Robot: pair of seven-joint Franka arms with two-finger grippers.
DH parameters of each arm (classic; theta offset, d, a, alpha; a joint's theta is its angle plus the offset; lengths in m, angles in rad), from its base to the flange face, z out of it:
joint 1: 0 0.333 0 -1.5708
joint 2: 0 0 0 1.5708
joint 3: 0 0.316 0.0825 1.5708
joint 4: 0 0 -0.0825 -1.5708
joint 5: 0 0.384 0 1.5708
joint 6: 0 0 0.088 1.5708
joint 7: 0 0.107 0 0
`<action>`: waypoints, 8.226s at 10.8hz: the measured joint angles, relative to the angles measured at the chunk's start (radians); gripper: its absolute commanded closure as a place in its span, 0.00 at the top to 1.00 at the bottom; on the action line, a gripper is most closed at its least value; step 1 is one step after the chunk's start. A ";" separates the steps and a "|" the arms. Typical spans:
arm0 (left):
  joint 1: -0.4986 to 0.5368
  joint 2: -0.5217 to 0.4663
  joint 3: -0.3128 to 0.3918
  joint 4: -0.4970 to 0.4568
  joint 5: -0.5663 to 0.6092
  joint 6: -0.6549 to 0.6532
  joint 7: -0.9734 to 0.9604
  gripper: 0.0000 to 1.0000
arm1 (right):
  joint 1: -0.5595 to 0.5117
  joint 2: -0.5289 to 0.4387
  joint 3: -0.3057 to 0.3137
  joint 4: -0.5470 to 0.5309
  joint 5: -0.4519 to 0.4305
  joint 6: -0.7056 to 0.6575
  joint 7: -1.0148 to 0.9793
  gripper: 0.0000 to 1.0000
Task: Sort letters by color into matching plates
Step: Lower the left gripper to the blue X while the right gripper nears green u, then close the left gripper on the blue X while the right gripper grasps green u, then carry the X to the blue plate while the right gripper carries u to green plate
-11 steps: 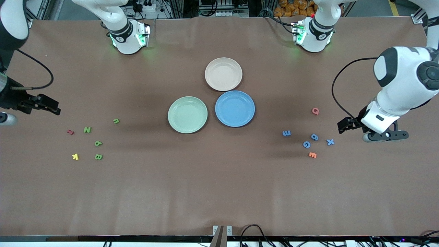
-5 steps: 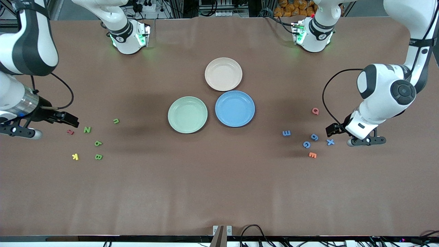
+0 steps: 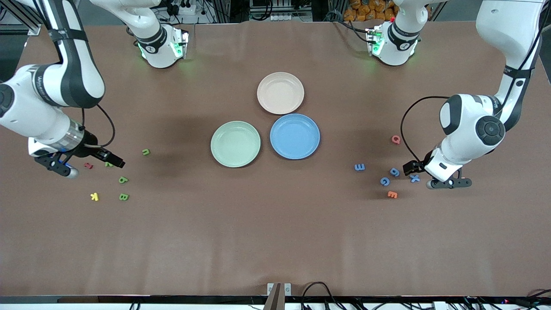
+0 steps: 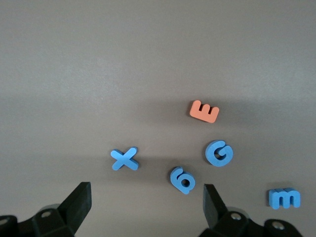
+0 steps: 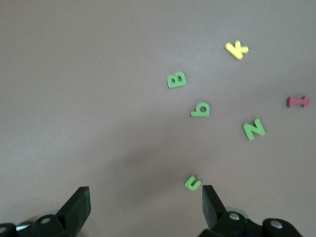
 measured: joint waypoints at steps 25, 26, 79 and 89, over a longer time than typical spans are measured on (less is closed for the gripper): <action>0.030 0.199 0.026 0.053 0.108 0.094 0.000 0.77 | 0.146 0.276 -0.168 -0.198 0.155 0.414 0.666 1.00; 0.028 0.199 0.026 0.053 0.108 0.094 -0.006 0.71 | 0.147 0.276 -0.168 -0.210 0.155 0.419 0.667 1.00; -0.698 0.214 -0.044 0.238 0.128 -0.141 -1.015 0.00 | 0.408 0.210 -0.170 -0.214 -0.079 0.380 -0.287 0.14; -0.705 0.239 -0.041 0.252 0.123 -0.140 -1.086 1.00 | 0.732 0.221 -0.162 -0.004 -0.071 0.087 -0.095 0.12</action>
